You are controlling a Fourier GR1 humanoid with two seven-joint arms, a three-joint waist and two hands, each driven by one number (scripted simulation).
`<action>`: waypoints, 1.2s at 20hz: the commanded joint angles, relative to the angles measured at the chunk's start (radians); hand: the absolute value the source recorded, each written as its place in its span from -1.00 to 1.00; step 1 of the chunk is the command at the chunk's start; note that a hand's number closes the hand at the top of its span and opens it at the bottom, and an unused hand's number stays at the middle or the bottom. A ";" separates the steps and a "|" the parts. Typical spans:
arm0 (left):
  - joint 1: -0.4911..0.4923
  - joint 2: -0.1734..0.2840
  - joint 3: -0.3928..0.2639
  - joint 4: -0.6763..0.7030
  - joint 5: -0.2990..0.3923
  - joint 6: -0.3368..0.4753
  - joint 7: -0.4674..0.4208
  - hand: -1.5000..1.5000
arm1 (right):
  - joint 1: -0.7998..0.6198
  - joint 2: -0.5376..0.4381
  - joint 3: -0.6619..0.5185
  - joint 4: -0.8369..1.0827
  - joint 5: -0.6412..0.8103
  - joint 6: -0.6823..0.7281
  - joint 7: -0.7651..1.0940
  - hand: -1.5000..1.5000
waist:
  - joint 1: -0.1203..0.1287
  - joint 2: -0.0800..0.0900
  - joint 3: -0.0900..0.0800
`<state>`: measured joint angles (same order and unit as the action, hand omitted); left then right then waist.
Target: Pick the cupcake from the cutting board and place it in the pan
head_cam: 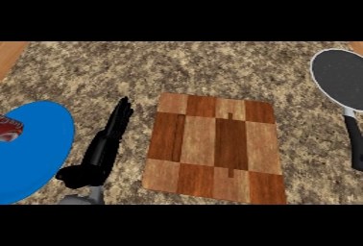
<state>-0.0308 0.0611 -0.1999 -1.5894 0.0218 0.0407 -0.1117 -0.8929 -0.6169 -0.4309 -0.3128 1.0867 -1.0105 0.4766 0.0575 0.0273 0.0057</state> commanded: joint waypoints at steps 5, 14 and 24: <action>-0.044 0.000 -0.006 0.004 -0.006 -0.010 0.012 0.00 | -0.034 -0.051 -0.085 0.158 -0.124 0.342 -0.050 -1.00 | 0.024 0.013 0.003; -0.023 -0.002 -0.010 -0.015 0.000 -0.013 0.024 0.00 | 0.008 -0.055 -0.235 0.109 -0.299 0.407 -0.320 -1.00 | 0.028 0.013 0.005; -0.044 0.014 0.039 0.012 0.019 -0.020 0.016 0.00 | 0.033 -0.034 -0.446 0.004 -0.551 0.354 -0.606 -1.00 | -0.011 -0.005 0.001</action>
<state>-0.0662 0.0643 -0.1816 -1.5753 0.0268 0.0297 -0.1051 -0.8668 -0.6359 -0.8075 -0.2961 0.6222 -0.6955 -0.0519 0.0602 0.0315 0.0093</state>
